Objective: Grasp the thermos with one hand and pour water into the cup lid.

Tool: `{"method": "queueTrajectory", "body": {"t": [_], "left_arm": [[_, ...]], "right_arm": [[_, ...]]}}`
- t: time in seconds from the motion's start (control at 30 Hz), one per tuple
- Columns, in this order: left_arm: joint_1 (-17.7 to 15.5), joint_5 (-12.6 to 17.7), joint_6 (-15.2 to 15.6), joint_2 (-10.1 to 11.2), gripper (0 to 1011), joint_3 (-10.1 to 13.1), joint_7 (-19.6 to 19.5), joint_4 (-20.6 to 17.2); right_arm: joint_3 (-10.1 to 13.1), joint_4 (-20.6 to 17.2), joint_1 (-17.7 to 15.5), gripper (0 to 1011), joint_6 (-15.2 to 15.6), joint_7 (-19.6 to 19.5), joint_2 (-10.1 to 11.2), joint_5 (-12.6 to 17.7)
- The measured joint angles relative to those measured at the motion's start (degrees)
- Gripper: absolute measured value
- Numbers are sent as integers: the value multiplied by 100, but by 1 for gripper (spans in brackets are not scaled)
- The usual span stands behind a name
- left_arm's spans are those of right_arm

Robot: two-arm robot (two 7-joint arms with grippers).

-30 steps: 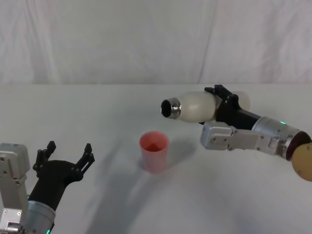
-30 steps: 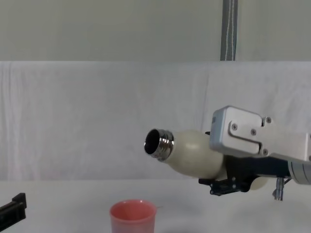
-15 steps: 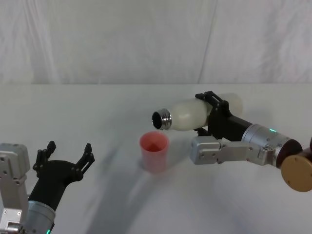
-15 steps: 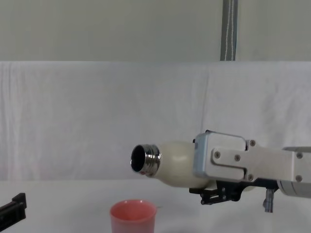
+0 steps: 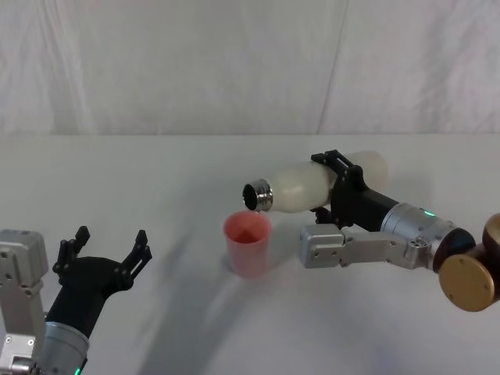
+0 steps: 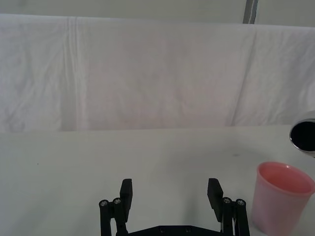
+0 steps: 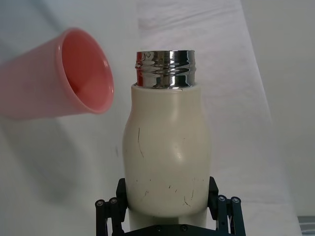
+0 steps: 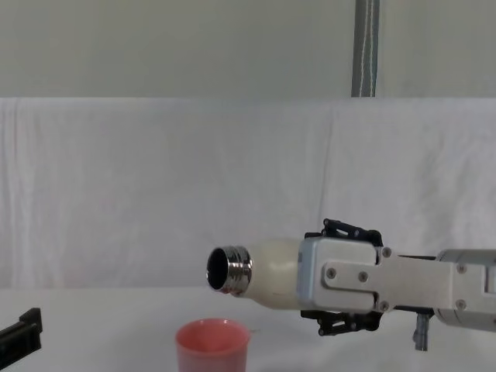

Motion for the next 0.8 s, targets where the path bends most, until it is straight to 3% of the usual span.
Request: {"method": "queueTrajectory", "body": {"t": [0.8], "left_arm": [[0,0,0,0,1001,0,0,0]], "right_arm": [[-78,138,-12,957,94,-277,-56,-418]]}}
